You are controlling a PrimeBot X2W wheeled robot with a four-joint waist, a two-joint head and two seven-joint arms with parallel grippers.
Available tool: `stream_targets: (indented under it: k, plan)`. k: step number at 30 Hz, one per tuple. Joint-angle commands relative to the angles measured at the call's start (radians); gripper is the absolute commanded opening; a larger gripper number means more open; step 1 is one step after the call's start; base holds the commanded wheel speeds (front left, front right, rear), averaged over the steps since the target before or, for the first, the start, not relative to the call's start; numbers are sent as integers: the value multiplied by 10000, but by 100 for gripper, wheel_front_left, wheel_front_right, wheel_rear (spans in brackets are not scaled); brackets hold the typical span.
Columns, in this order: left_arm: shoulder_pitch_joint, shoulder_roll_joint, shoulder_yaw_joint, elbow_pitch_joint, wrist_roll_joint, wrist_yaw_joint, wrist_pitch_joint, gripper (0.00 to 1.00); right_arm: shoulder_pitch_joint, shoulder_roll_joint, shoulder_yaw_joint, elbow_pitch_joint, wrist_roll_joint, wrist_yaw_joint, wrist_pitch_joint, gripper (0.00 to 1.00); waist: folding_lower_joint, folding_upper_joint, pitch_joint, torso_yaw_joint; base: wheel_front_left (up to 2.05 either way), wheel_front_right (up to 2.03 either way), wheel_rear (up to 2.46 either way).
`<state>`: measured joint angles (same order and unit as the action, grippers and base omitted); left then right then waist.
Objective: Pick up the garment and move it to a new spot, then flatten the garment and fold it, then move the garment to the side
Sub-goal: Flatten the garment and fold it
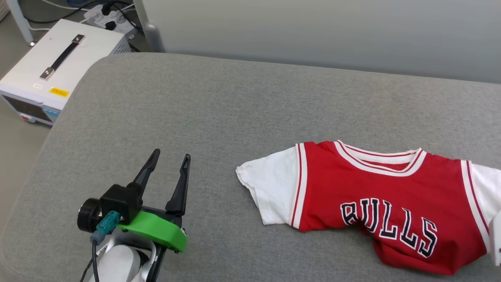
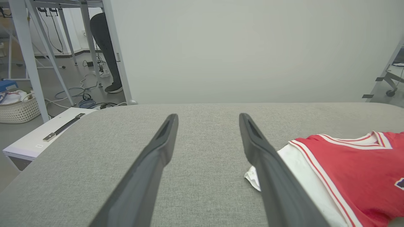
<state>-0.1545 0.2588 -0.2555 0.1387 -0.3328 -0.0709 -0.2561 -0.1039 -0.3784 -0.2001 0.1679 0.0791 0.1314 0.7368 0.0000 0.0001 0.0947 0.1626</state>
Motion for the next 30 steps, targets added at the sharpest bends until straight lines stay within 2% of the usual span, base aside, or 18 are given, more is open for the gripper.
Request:
stream_targets:
  k: [1, 2, 3, 8, 12, 20, 23, 27, 30]
  plan:
    - [138, -49, -5, 75, 104, -69, -57, 100, 135, 167, -40, 73, -155, -7, -147, 18, 0, -1, -11, -129, 0, 0, 0]
    - [131, -59, -19, 110, 108, -84, -57, 100, 167, 227, -52, 127, -212, -7, -232, 85, 0, -1, -8, -151, 0, 0, 0]
    - [123, -69, -40, 159, 112, -103, -57, 100, 179, 329, -137, 228, -278, -7, -333, 100, 0, -1, -10, -179, 0, 0, 0]
    - [111, -76, -68, 341, 115, -141, -57, 100, 41, 650, -105, 379, -409, -7, -1327, 100, 0, -1, -87, -341, 0, 0, 0]
    - [122, -77, -60, 482, 76, -149, -57, 100, -90, 815, -69, 22, -483, -7, -2381, 100, 0, -1, -259, -504, 0, 0, 0]
    - [172, -193, -70, 619, -145, -170, -57, 100, 233, 1483, 2, -1525, 39, -7, -4159, 100, 0, -1, -524, -826, 0, 0, 0]
    - [175, -210, -107, 621, -220, -170, 16, 100, 434, 2023, -272, -2150, 124, -7, -4823, 100, 0, -1, -486, -967, 0, 0, 0]
    - [55, -137, -258, 542, -360, -231, 583, 100, 644, 2594, -321, -2993, 220, -7, -5549, 100, 0, -1, -259, -1187, 0, 0, 0]
    - [-258, -70, -454, 499, -657, -326, 1556, 100, 772, 2857, -356, -3512, 255, -7, -6084, 100, 0, -1, -61, -1365, 0, 0, 0]
